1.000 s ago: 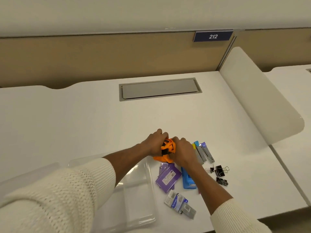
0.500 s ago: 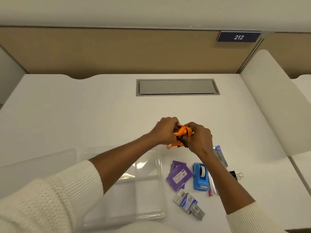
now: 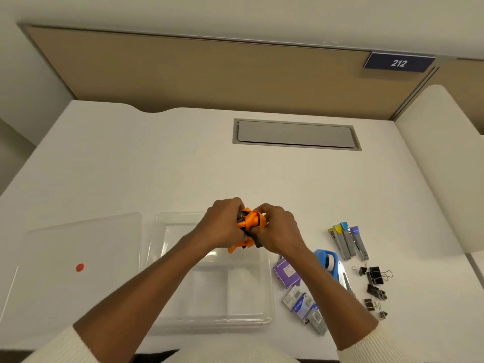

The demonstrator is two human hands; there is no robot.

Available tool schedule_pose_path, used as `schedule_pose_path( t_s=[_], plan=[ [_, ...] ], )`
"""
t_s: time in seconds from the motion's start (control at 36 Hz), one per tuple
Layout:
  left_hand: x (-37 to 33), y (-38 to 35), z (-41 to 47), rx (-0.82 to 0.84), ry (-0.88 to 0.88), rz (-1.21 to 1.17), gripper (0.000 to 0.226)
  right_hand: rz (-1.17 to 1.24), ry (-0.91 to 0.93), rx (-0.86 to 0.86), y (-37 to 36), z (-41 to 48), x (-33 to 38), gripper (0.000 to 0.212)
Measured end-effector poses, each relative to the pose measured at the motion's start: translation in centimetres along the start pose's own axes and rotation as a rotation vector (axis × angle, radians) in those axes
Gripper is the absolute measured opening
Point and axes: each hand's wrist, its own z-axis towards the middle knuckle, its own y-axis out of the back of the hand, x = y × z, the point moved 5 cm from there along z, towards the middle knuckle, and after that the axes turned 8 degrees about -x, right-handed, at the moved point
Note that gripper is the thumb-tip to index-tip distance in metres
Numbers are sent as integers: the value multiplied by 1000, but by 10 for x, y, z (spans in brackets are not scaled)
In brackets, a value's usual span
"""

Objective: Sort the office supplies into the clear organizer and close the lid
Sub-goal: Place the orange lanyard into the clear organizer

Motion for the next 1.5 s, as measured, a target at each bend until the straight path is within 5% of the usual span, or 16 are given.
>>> schedule_pose_path(
  t_s=[0.17, 0.42, 0.58, 0.83, 1.0, 1.28, 1.5],
  plan=[
    [16, -21, -8, 24, 21, 6, 63, -71, 49, 50, -17, -12, -4, 48],
    [26, -26, -13, -47, -115, 129, 44, -105, 216, -6, -7, -27, -12, 40],
    [30, -37, -15, 23, -312, 178, 62, -299, 394, 66, -25, -33, -17, 64],
    [32, -62, 5, -59, -321, 342, 17, -491, 467, 106, -45, -15, -11, 27],
    [33, -81, 10, -108, -368, 493, 38, -354, 473, 158, -27, -10, -11, 18],
    [37, -62, 3, -136, -397, 279, 30, -432, 614, 2, -25, -31, -21, 20],
    [46, -62, -5, -174, -450, 330, 26, -609, 514, -43, -51, -22, -30, 14]
  ],
)
